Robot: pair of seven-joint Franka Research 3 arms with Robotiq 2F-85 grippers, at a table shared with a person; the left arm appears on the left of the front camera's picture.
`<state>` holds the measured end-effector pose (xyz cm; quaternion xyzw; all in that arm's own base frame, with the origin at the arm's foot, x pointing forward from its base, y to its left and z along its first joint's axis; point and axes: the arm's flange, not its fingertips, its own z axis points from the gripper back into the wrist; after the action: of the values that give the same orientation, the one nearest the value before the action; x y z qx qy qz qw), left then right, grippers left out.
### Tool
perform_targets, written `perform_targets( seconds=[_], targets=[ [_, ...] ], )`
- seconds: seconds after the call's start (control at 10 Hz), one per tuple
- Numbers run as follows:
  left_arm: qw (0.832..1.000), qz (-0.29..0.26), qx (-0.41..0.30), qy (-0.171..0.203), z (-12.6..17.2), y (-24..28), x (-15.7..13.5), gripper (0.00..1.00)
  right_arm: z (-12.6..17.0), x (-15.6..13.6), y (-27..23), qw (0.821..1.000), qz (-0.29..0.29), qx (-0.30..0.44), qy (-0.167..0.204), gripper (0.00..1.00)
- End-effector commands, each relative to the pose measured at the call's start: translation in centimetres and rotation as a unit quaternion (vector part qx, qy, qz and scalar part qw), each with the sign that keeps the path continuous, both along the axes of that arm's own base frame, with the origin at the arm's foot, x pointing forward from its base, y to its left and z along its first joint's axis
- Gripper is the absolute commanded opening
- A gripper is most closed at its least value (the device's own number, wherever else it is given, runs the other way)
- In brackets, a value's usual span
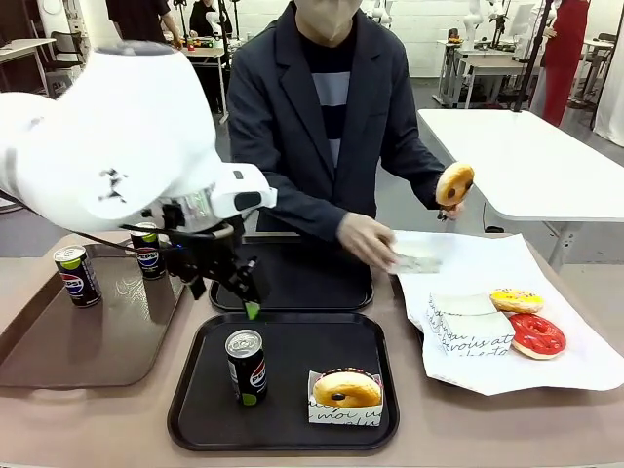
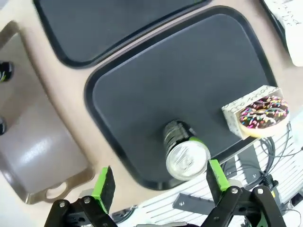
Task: Set up donuts and drinks on trays.
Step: Pick up one Pepsi coke and place it on the Flat Tray, then pick up one Pepsi coke from the Handle tray and place it on the Flat Tray without a Pepsi coke.
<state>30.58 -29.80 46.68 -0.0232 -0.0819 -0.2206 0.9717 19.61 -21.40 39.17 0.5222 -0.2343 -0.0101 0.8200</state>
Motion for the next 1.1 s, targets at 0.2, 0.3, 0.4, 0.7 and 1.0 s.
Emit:
perform_targets(
  seconds=[0.2,0.3,0.4,0.7,1.0],
  targets=[
    [0.999,0.012,0.045,0.013,3.1,8.5,-0.3,1.0,0.1,0.2,-0.1,1.0,-0.001,0.006,-0.012,1.0],
    [0.999,0.028,0.038,0.016,3.2,10.9,-0.7,1.0,0.1,0.2,-0.1,1.0,-0.001,0.006,-0.012,1.0],
    [0.998,0.04,0.03,0.023,3.0,13.1,-0.9,1.0,0.1,0.2,-0.1,1.0,-0.001,0.006,-0.012,1.0],
    [0.996,0.083,0.011,0.015,2.9,15.5,-0.1,1.0,0.1,0.2,-0.1,1.0,-0.001,0.006,-0.012,1.0],
    [0.998,0.059,0.018,0.029,3.1,14.7,-0.4,1.0,0.1,0.2,-0.1,1.0,-0.001,0.006,-0.012,1.0]
  ],
)
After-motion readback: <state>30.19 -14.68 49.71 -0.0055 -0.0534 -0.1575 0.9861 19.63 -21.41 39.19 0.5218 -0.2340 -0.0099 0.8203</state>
